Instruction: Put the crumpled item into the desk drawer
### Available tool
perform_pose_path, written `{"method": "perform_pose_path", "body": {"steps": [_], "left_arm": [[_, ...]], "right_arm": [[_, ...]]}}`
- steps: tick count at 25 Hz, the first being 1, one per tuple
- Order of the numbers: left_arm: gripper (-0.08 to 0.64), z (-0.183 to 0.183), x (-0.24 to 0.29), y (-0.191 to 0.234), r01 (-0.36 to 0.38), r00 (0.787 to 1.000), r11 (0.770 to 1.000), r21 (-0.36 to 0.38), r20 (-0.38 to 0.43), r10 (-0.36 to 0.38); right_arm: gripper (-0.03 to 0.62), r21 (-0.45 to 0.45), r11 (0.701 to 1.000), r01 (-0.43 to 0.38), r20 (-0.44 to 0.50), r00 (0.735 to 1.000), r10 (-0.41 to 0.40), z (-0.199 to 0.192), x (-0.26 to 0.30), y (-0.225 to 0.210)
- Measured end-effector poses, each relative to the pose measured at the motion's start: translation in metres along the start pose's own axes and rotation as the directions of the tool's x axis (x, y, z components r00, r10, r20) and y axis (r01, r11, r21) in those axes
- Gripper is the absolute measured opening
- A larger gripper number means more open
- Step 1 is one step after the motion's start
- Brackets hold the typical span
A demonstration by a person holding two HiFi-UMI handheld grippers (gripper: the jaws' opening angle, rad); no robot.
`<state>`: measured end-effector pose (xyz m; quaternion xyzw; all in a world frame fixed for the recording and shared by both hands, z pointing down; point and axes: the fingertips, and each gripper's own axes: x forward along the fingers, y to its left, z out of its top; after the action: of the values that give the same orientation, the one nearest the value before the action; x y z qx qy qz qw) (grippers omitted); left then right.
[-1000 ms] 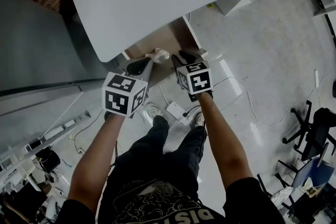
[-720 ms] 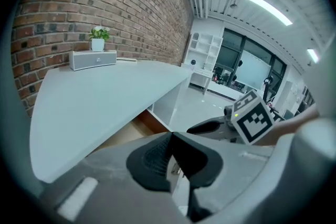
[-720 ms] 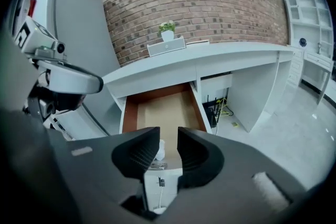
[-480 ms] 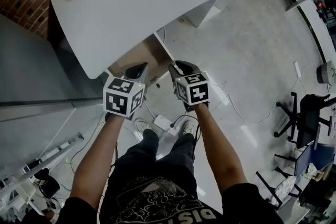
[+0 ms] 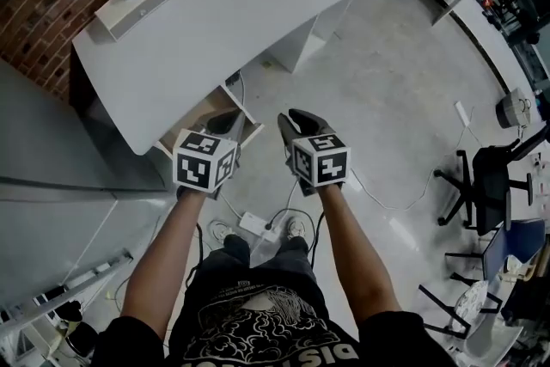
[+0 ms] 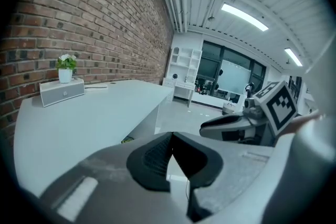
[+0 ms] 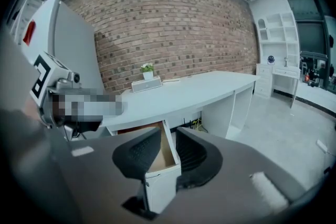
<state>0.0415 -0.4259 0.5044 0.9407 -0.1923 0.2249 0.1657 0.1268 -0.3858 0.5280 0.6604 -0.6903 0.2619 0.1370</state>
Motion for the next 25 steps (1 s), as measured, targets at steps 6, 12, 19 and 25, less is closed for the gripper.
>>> {"method": "perform_pose_path", "body": {"steps": [6,12,19,25], "left_arm": [[-0.002,0.038,0.003,-0.031,0.002,0.998,1.000,0.000,0.057,-0.002],[-0.002,0.077,0.007,-0.056,0.001,0.994,0.998,0.069,0.106,-0.008],[-0.002,0.118,0.006,-0.089,0.006,0.987,0.992,0.127,0.158,-0.027],[-0.002,0.141,0.005,-0.104,0.005,0.983,0.988,0.152,0.181,-0.032]], "right_arm": [[0.089,0.002,0.999,0.043,0.073,0.996,-0.043,0.040,-0.047,-0.020],[0.080,0.028,0.997,0.078,0.171,0.982,-0.082,0.074,-0.085,-0.040],[0.031,0.049,0.988,0.147,0.253,0.955,-0.154,0.101,-0.132,-0.068],[0.002,0.057,0.983,0.174,0.286,0.941,-0.182,0.114,-0.159,-0.087]]}}
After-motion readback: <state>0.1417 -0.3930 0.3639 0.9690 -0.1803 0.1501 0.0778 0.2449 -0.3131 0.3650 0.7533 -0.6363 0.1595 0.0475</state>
